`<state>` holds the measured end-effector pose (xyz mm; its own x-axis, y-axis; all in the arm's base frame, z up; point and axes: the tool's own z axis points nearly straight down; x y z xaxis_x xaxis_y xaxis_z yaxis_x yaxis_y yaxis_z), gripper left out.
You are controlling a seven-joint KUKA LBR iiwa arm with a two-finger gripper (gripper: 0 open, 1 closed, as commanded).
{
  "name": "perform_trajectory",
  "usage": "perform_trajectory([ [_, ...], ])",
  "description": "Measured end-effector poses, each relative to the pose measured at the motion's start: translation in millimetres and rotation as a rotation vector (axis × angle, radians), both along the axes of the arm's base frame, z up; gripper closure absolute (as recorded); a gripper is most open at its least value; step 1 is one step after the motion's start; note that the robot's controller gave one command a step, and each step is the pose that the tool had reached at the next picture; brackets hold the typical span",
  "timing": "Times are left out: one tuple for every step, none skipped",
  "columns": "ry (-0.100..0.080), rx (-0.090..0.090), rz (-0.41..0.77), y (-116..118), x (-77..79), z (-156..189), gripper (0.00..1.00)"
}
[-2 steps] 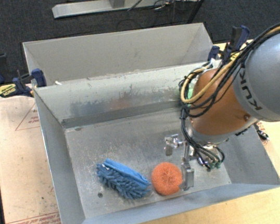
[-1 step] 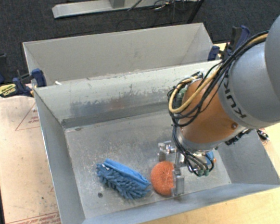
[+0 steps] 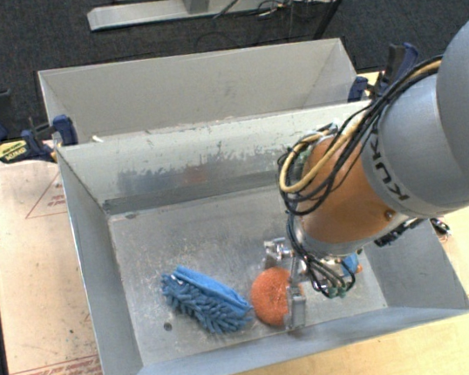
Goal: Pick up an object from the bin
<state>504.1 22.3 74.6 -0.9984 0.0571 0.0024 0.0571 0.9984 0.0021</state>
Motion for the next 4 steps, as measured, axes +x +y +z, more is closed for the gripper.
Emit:
perform_trajectory([
  [-0.003,0.003,0.233,54.0,57.8,-4.2,1.00],
  [-0.001,0.002,0.233,53.8,57.2,-4.6,0.00],
  [-0.001,0.002,0.234,53.8,57.2,-4.6,0.00],
  [-0.001,0.002,0.235,53.1,56.7,-4.5,0.00],
])
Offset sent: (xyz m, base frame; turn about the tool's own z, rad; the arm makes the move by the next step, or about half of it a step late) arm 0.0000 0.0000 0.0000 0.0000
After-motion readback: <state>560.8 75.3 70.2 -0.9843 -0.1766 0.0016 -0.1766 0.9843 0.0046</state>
